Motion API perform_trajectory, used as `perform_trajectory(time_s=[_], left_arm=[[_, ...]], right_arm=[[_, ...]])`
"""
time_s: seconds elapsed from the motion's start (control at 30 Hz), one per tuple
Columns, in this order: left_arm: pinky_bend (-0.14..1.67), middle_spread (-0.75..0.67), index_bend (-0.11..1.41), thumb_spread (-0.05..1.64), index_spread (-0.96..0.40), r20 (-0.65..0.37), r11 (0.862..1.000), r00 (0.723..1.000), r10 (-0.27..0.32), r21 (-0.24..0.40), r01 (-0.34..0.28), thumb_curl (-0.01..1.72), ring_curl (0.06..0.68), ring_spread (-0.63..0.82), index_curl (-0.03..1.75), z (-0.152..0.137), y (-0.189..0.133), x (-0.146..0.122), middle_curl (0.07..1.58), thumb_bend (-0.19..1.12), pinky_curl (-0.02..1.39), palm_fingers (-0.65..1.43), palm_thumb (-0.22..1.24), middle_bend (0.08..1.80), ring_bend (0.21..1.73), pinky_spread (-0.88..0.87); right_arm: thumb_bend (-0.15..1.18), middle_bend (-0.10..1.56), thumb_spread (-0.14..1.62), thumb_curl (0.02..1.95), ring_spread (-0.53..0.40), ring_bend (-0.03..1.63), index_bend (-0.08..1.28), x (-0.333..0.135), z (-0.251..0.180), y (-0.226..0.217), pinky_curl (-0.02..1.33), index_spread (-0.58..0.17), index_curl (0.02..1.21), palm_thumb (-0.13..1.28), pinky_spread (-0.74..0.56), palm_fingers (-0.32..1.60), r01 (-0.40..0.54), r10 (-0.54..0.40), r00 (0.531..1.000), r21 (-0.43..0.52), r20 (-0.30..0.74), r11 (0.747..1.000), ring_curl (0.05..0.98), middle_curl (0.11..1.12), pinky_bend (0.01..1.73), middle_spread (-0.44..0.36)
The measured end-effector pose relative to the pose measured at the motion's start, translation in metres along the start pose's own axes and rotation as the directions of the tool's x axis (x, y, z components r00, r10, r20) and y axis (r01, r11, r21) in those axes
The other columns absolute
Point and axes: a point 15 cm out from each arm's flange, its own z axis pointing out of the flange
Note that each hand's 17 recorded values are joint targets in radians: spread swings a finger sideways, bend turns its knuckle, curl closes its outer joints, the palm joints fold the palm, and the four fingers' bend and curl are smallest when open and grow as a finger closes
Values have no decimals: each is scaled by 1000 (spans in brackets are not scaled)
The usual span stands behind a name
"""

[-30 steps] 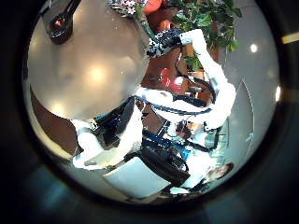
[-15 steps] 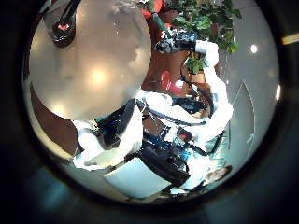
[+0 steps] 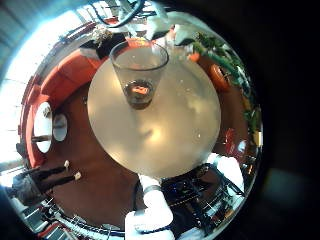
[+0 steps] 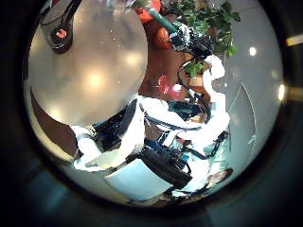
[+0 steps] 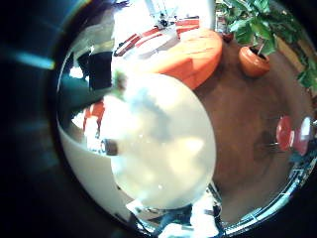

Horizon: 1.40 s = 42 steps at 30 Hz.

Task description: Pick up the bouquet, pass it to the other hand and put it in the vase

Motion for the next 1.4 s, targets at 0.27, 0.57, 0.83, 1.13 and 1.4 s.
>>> perform_trajectory(time_s=[0.27, 0.57, 0.83, 1.13, 1.4], left_arm=[[186, 346, 177, 1125, 106, -70, 1000, 997, -11, 20, 12, 309, 199, 527, 342, -10, -1, 7, 366, -21, 283, 198, 330, 213, 497, 498], [188, 345, 175, 1125, 107, -70, 1000, 998, -4, 4, 5, 309, 196, 524, 344, -6, 12, 7, 366, -21, 278, 199, 330, 212, 498, 496], [188, 345, 175, 1125, 108, -68, 1000, 998, 12, -7, -12, 308, 194, 524, 344, -2, 10, 11, 366, -21, 276, 200, 330, 211, 499, 496], [190, 347, 174, 1125, 108, -39, 996, 998, 39, -83, -42, 308, 191, 530, 344, 16, 6, 12, 366, -21, 279, 192, 330, 210, 500, 500], [187, 350, 176, 1125, 107, 7, 990, 998, 57, -127, -55, 308, 187, 535, 347, 24, 4, 18, 367, -21, 280, 188, 330, 208, 502, 500]], right_arm=[[26, 1325, 874, 1212, -186, 1467, 1096, -38, -5, -2, 924, -266, 1007, 1118, -166, 1132, 5, -2, 988, -22, 153, 1000, 711, 903, 1226, -136], [-37, 1328, 880, 1210, -189, 1458, 1113, 6, -1, 10, 954, -260, 998, 1010, -176, 1117, -32, 34, 999, -84, 27, 996, 706, 889, 1221, -140], [-45, 1157, 921, 1012, -202, 1307, 874, 74, -15, 26, 811, -285, 883, 794, -334, 1018, -154, 111, 966, -176, -235, 972, 609, 780, 1050, -152], [-31, 860, 954, 790, -171, 1119, 464, 126, -10, 69, 723, -306, 709, 728, -218, 247, -360, 78, 828, -419, -555, 834, 512, 652, 865, -118], [-19, 739, 968, 691, -132, 1080, 307, 165, 21, 95, 676, -220, 614, 781, -114, 156, -461, 52, 781, -518, -623, 721, 473, 594, 833, -55]])
